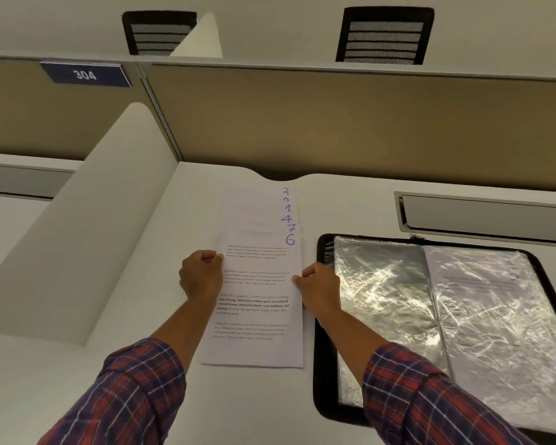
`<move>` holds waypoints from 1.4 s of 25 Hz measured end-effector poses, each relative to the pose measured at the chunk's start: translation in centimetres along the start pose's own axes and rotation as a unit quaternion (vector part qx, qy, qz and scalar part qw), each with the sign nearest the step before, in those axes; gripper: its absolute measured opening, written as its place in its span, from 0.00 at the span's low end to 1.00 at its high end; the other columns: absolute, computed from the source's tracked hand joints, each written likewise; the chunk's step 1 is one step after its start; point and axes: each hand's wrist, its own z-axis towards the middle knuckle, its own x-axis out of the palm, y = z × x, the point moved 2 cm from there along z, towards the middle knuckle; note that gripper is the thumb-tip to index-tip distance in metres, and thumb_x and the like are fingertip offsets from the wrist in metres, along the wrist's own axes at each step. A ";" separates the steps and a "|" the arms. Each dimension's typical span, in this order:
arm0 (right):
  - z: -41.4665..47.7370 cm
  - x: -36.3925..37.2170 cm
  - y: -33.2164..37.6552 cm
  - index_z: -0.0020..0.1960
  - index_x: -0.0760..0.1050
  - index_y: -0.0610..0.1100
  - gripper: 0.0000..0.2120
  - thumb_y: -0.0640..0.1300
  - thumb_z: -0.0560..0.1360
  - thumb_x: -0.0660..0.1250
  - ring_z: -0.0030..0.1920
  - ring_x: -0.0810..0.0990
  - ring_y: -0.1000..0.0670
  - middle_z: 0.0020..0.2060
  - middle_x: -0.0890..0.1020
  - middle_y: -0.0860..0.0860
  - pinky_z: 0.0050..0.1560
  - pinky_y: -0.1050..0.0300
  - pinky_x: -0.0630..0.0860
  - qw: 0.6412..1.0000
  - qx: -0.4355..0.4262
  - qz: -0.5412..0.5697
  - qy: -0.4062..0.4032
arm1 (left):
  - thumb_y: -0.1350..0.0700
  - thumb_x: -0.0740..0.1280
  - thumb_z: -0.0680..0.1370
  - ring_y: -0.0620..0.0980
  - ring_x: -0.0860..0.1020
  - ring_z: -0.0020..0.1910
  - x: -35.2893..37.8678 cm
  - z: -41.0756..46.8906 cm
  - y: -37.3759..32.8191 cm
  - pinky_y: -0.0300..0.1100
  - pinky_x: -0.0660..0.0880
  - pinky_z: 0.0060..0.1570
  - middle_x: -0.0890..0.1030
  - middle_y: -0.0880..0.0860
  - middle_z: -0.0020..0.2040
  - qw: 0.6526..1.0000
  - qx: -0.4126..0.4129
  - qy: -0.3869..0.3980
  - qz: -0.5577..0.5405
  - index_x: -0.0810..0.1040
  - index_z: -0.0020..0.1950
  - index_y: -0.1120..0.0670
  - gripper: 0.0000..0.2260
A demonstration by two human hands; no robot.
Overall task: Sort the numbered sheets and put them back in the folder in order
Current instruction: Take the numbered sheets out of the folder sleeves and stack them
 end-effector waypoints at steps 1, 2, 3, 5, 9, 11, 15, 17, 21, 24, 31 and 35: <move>0.1 0.3 0.1 0.48 0.79 0.41 0.08 0.44 0.77 0.76 0.38 0.78 0.55 0.40 0.80 0.52 0.36 0.60 0.78 1.000 -0.001 -0.009 0.000 | 0.50 0.74 0.77 0.53 0.83 0.48 0.1 0.3 0.3 0.58 0.80 0.59 0.86 0.47 0.45 1.000 0.001 -0.002 0.011 0.84 0.49 0.47 0.03; 0.2 0.5 0.0 0.48 0.78 0.41 0.08 0.44 0.77 0.76 0.37 0.78 0.56 0.39 0.80 0.52 0.35 0.63 0.75 1.000 -0.005 -0.021 0.001 | 0.50 0.74 0.77 0.53 0.83 0.48 0.2 0.5 0.5 0.58 0.80 0.59 0.86 0.48 0.45 1.000 0.003 -0.002 0.021 0.84 0.49 0.47 0.03; 0.2 0.7 0.0 0.48 0.78 0.41 0.08 0.44 0.77 0.76 0.37 0.77 0.57 0.39 0.79 0.53 0.34 0.65 0.73 0.999 -0.010 -0.032 0.000 | 0.50 0.74 0.77 0.53 0.83 0.48 0.3 0.7 0.6 0.58 0.79 0.60 0.86 0.48 0.46 0.999 0.009 -0.002 0.030 0.85 0.49 0.48 0.03; 0.2 0.8 0.0 0.48 0.77 0.41 0.09 0.44 0.77 0.76 0.37 0.76 0.58 0.38 0.78 0.53 0.33 0.66 0.70 0.999 -0.020 -0.045 -0.003 | 0.50 0.73 0.78 0.53 0.83 0.48 0.6 0.9 0.9 0.58 0.77 0.62 0.86 0.48 0.46 0.999 0.017 -0.001 0.046 0.84 0.49 0.48 0.03; 0.1 0.7 0.1 0.49 0.77 0.40 0.11 0.46 0.77 0.76 0.38 0.76 0.56 0.40 0.79 0.52 0.33 0.67 0.68 0.997 -0.033 -0.065 -0.005 | 0.51 0.73 0.78 0.55 0.82 0.53 0.6 1.0 0.9 0.59 0.74 0.66 0.86 0.50 0.50 0.998 0.024 -0.004 0.059 0.84 0.54 0.50 0.07; -0.2 0.6 0.0 0.49 0.76 0.41 0.12 0.47 0.77 0.76 0.38 0.76 0.54 0.40 0.79 0.51 0.33 0.67 0.67 0.996 -0.050 -0.075 -0.011 | 0.51 0.74 0.78 0.55 0.82 0.55 0.5 1.1 1.0 0.59 0.73 0.66 0.84 0.50 0.52 0.998 0.030 0.000 0.061 0.84 0.58 0.51 0.10; -1.3 0.2 -0.6 0.55 0.74 0.43 0.12 0.48 0.79 0.73 0.47 0.78 0.50 0.49 0.79 0.48 0.43 0.63 0.71 0.987 -0.122 -0.096 -0.027 | 0.47 0.74 0.78 0.56 0.79 0.61 0.4 0.9 0.9 0.60 0.73 0.66 0.81 0.54 0.61 0.991 0.064 0.032 0.109 0.80 0.65 0.52 0.18; -1.8 -0.5 -0.8 0.61 0.75 0.42 0.15 0.49 0.80 0.71 0.52 0.77 0.49 0.56 0.78 0.48 0.50 0.58 0.73 0.978 -0.162 -0.127 -0.045 | 0.45 0.72 0.79 0.59 0.76 0.66 0.3 0.2 0.6 0.60 0.72 0.67 0.78 0.57 0.66 0.980 0.096 0.034 0.172 0.78 0.69 0.53 0.22; -2.5 -2.3 -2.2 0.67 0.76 0.41 0.21 0.52 0.79 0.71 0.62 0.79 0.43 0.64 0.79 0.45 0.62 0.46 0.75 0.929 -0.246 -0.259 -0.098 | 0.42 0.68 0.81 0.60 0.69 0.74 0.9 -2.3 0.0 0.59 0.66 0.73 0.72 0.58 0.75 0.948 0.203 0.043 0.241 0.71 0.76 0.55 0.28; -3.0 -4.2 -3.9 0.74 0.72 0.41 0.27 0.53 0.80 0.69 0.72 0.74 0.41 0.73 0.75 0.42 0.70 0.41 0.71 0.905 -0.257 -0.324 -0.103 | 0.40 0.64 0.83 0.59 0.63 0.80 2.4 -4.7 -0.6 0.58 0.60 0.78 0.67 0.59 0.80 0.923 0.276 0.086 0.254 0.65 0.81 0.57 0.32; -4.9 -10.3 -10.1 0.84 0.51 0.38 0.38 0.60 0.84 0.56 0.83 0.54 0.41 0.84 0.54 0.41 0.82 0.39 0.55 0.889 -0.212 -0.398 -0.073 | 0.37 0.59 0.84 0.58 0.55 0.83 6.8 -13.6 -3.3 0.55 0.52 0.81 0.59 0.58 0.84 0.852 0.410 0.146 0.291 0.59 0.84 0.57 0.35; -6.1 -15.6 -13.7 0.84 0.52 0.37 0.38 0.61 0.83 0.56 0.83 0.55 0.40 0.83 0.56 0.39 0.82 0.39 0.55 0.884 -0.200 -0.415 -0.082 | 0.37 0.59 0.83 0.58 0.56 0.83 9.7 -20.0 -4.1 0.55 0.54 0.81 0.59 0.58 0.83 0.826 0.444 0.171 0.302 0.59 0.83 0.57 0.35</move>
